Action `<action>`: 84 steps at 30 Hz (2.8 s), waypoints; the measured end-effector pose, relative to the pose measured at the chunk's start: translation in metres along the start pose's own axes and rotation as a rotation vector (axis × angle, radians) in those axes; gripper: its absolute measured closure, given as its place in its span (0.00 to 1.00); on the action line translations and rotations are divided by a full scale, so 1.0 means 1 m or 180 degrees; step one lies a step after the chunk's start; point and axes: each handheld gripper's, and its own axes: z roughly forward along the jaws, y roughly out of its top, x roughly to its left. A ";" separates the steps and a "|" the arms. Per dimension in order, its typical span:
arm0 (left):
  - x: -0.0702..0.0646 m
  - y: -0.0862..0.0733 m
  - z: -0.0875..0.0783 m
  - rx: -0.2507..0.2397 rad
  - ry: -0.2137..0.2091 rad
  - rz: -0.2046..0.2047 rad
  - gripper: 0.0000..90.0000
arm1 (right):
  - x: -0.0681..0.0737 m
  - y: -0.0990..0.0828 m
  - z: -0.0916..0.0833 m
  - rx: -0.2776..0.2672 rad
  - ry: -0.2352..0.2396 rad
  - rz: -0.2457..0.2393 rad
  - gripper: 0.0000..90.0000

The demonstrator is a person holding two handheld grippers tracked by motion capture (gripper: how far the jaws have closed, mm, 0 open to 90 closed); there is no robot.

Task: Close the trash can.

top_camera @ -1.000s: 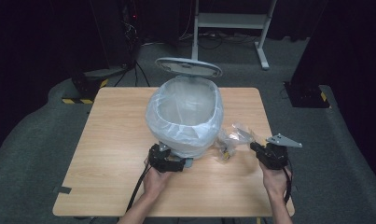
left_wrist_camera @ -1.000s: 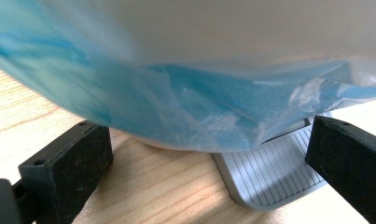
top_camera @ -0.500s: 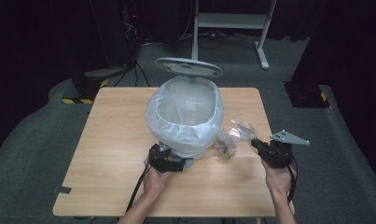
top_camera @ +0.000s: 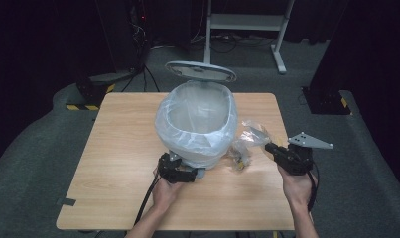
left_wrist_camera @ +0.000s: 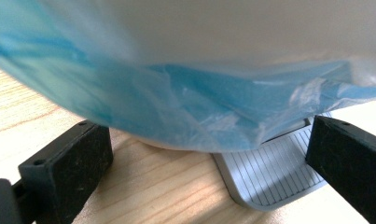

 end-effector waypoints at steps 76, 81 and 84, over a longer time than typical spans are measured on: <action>0.000 0.000 0.000 0.0003 -0.0002 0.0000 0.01 | 0.057 0.105 0.000 -0.0110 0.0513 -0.0455 0.99; 0.000 0.000 0.000 0.0003 -0.0002 -0.0001 0.01 | 0.062 0.111 0.005 -0.0105 0.0557 -0.0476 0.99; 0.000 0.000 0.000 0.0002 -0.0002 -0.0002 0.01 | 0.064 0.114 0.008 -0.0087 0.0589 -0.0484 0.99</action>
